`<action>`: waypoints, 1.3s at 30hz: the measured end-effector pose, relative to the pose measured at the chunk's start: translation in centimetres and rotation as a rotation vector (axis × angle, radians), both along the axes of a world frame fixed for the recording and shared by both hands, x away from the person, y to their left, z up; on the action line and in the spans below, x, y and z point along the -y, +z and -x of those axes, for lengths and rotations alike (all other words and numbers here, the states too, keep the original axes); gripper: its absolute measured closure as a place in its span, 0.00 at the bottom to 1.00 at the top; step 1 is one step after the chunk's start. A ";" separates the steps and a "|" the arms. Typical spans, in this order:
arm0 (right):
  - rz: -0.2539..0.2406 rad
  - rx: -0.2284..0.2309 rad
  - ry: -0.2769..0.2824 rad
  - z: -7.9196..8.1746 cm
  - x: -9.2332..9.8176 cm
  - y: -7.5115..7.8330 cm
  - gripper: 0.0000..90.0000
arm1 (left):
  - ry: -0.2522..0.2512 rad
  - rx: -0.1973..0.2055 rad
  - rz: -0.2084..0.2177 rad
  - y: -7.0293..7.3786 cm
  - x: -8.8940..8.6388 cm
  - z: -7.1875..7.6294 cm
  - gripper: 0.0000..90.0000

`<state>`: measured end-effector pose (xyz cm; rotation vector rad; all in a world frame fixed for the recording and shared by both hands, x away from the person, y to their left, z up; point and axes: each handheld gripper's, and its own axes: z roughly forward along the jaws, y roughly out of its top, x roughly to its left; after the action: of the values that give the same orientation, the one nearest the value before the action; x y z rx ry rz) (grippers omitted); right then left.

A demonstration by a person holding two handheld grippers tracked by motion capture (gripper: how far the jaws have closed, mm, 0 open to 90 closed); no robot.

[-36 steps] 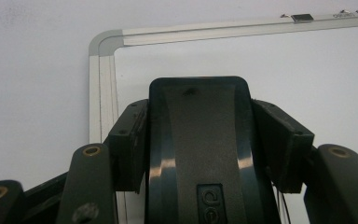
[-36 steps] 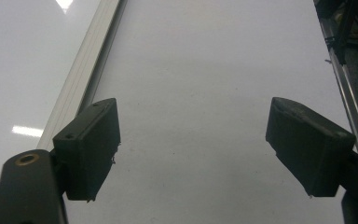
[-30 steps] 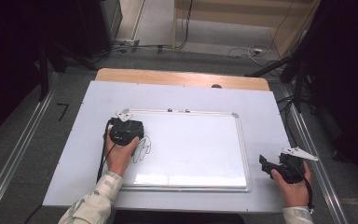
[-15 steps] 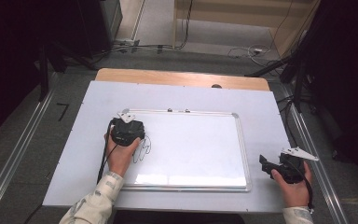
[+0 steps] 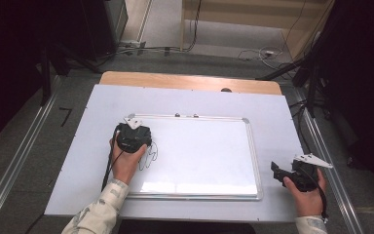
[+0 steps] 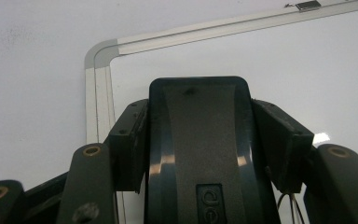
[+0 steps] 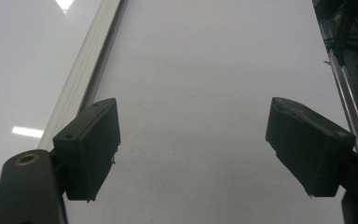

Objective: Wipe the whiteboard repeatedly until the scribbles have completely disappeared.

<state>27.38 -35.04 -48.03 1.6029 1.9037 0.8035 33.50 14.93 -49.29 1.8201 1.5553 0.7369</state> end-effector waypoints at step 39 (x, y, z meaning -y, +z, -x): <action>0.006 0.009 0.001 0.0 -0.1 0.1 0.19 | -0.075 -0.004 0.005 -0.3 3.1 1.5 0.46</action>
<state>27.39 -34.95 -47.93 1.5917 1.8996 0.8029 31.99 11.86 -49.55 1.8663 1.4815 0.6945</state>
